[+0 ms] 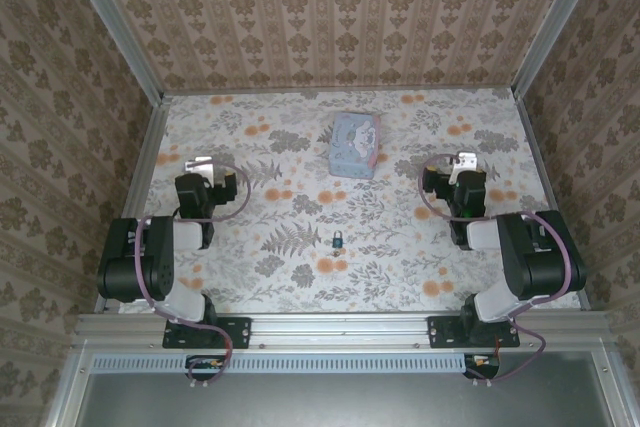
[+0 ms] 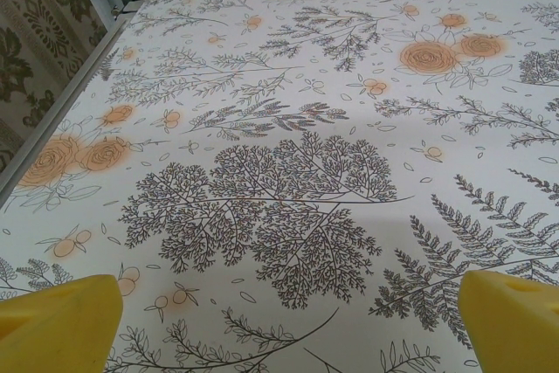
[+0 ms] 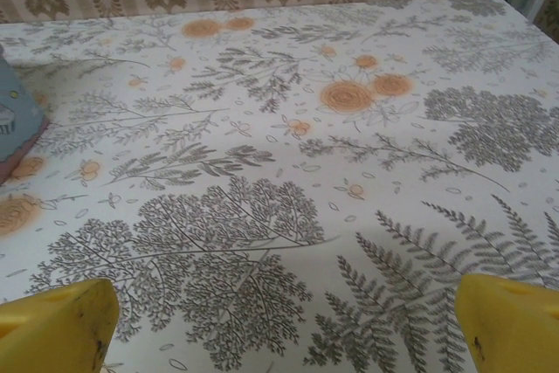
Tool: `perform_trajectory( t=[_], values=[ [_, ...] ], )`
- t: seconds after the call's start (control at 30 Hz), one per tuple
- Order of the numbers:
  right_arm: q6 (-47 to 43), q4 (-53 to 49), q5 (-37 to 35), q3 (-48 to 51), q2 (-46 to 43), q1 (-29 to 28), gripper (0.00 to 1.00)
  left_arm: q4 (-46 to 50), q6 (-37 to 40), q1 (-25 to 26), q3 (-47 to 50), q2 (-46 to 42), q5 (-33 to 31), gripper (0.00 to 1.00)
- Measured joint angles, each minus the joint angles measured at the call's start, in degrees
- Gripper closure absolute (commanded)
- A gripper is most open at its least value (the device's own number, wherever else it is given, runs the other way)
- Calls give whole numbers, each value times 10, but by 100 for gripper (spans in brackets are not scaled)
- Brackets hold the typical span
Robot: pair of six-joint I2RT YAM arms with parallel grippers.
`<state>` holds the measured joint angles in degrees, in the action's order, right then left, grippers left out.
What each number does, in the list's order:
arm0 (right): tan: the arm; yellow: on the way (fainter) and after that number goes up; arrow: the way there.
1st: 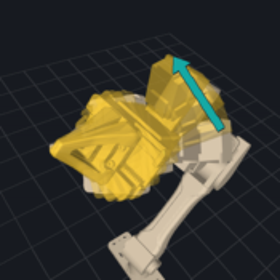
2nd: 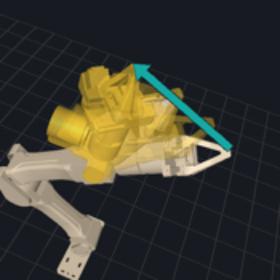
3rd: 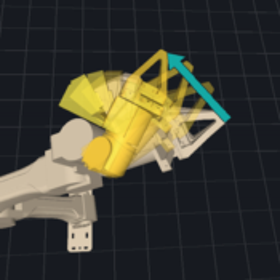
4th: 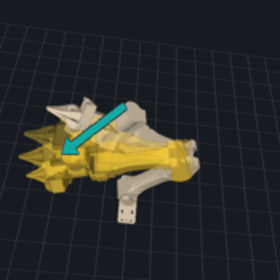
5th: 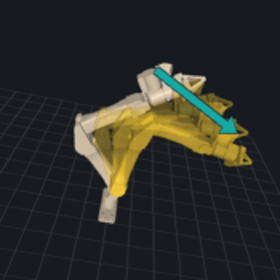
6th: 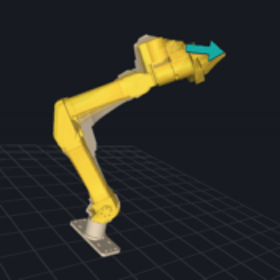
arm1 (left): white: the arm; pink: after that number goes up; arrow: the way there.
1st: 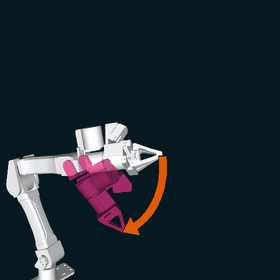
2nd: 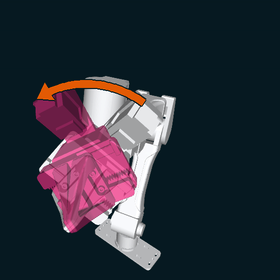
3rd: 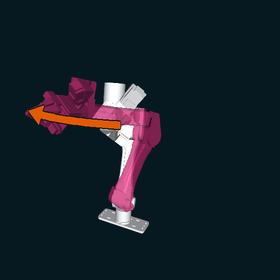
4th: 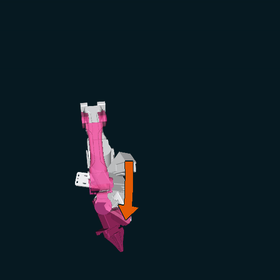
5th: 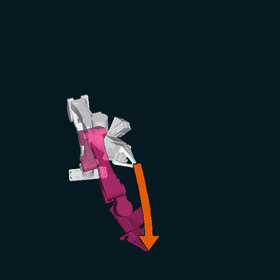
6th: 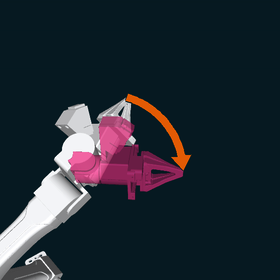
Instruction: Unlock the padlock with the key
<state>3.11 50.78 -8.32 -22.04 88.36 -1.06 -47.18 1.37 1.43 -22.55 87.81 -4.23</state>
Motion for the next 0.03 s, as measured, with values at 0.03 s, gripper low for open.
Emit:
perform_trajectory(
  t=[0.03],
  values=[
    [-2, 1, 3, -1, 0, 0, 0, 0, 0, 0, 0, 0, 0, 0]
  ],
)
